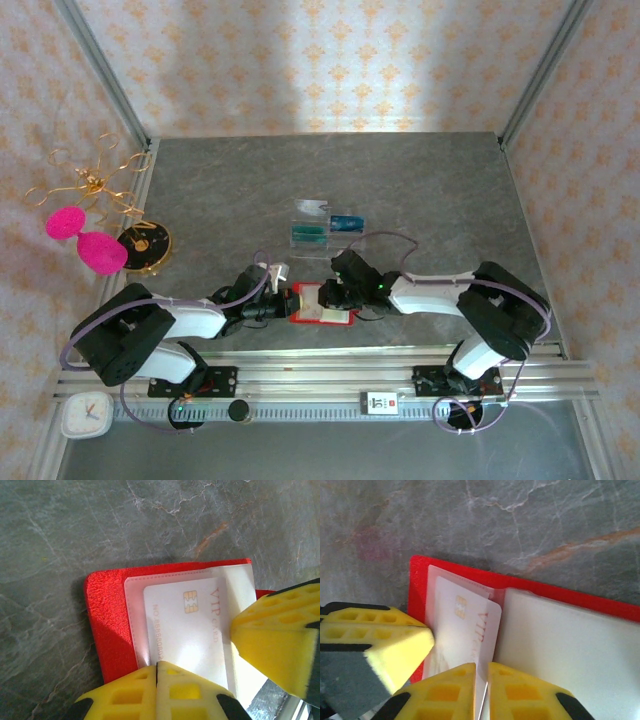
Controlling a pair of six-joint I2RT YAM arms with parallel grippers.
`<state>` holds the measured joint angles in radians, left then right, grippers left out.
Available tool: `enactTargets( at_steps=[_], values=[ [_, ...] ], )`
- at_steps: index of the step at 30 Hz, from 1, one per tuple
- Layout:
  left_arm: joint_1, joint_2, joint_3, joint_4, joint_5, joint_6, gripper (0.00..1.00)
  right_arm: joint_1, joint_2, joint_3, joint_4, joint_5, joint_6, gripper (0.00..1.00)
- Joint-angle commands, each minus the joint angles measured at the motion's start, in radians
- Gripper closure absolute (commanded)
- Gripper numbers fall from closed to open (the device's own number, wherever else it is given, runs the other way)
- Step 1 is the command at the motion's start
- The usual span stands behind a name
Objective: Take the credit cards out of the card holder
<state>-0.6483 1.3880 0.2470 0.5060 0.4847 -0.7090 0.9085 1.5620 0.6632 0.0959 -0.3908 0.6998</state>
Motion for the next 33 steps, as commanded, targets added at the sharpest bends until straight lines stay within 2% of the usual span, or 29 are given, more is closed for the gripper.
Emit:
enactTargets(
  at_steps=[1, 5, 10, 22, 23, 26, 33],
  values=[
    [-0.015, 0.013, -0.029, -0.057, 0.018, -0.005, 1.00, -0.006, 0.007, -0.009, 0.014, 0.012, 0.017, 0.86],
    [-0.015, 0.016, -0.031, -0.054, 0.018, -0.007, 1.00, -0.010, -0.028, -0.028, -0.006, 0.052, 0.035, 0.80],
    [-0.014, 0.019, -0.029, -0.054, 0.020, -0.004, 1.00, -0.014, -0.025, -0.046, 0.007, 0.039, 0.045, 0.79],
    [-0.014, 0.031, -0.025, -0.051, 0.029, 0.002, 1.00, -0.014, 0.025, -0.033, 0.100, -0.051, 0.038, 0.89],
    [-0.014, 0.031, -0.024, -0.052, 0.029, 0.001, 1.00, -0.015, 0.024, -0.034, 0.097, -0.052, 0.038, 0.92],
    [-0.014, 0.025, -0.023, -0.060, 0.025, 0.001, 1.00, -0.014, 0.004, -0.044, 0.082, -0.027, 0.042, 1.00],
    [-0.004, -0.015, -0.030, -0.080, 0.020, 0.000, 1.00, -0.031, -0.106, -0.082, -0.048, 0.042, 0.026, 1.00]
  ],
)
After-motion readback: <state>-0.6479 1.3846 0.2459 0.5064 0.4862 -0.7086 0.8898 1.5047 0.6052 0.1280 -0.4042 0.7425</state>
